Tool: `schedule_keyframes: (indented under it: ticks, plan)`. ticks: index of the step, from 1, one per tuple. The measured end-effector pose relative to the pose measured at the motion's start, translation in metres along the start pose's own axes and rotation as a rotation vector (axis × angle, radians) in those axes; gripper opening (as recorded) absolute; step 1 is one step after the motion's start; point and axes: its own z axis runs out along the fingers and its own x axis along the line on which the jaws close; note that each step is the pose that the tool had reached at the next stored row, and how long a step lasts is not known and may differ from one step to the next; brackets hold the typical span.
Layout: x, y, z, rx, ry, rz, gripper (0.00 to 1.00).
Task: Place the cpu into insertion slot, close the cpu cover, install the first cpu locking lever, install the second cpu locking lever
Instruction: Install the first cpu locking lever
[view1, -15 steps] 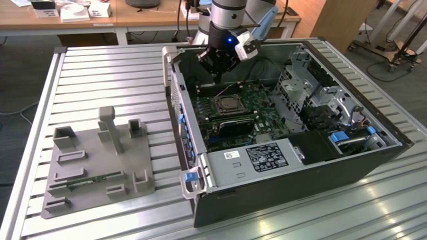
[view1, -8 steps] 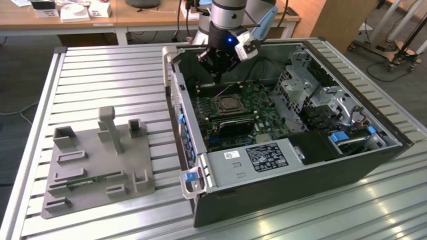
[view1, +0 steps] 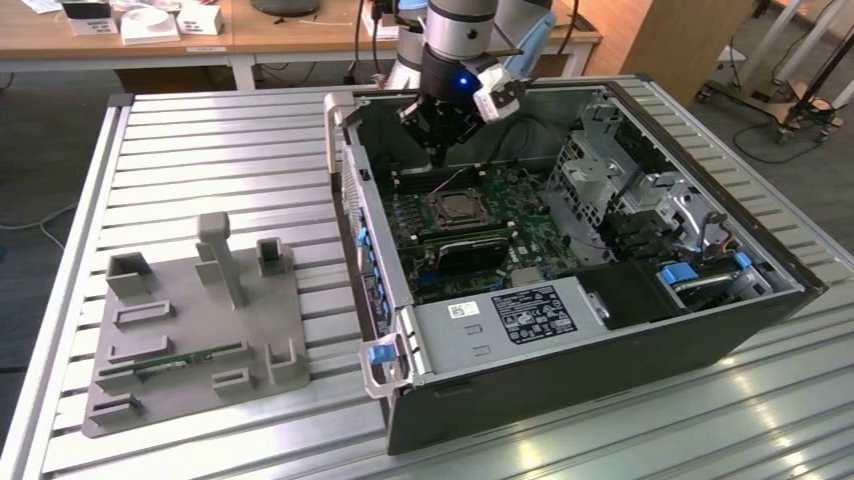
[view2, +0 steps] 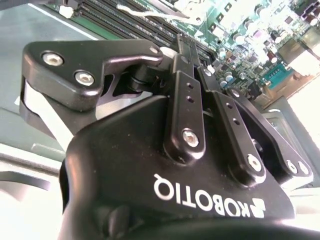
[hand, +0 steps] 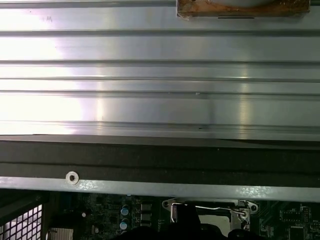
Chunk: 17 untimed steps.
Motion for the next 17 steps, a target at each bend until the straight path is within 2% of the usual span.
schedule_keyframes:
  ticks: [4,17]
  plan:
    - [-0.0029,-0.0002,0.0029,0.0002,0.0001,0.0,0.1]
    - [-0.0217,-0.0008,0.0262,0.0035,0.0003,-0.005,0.1]
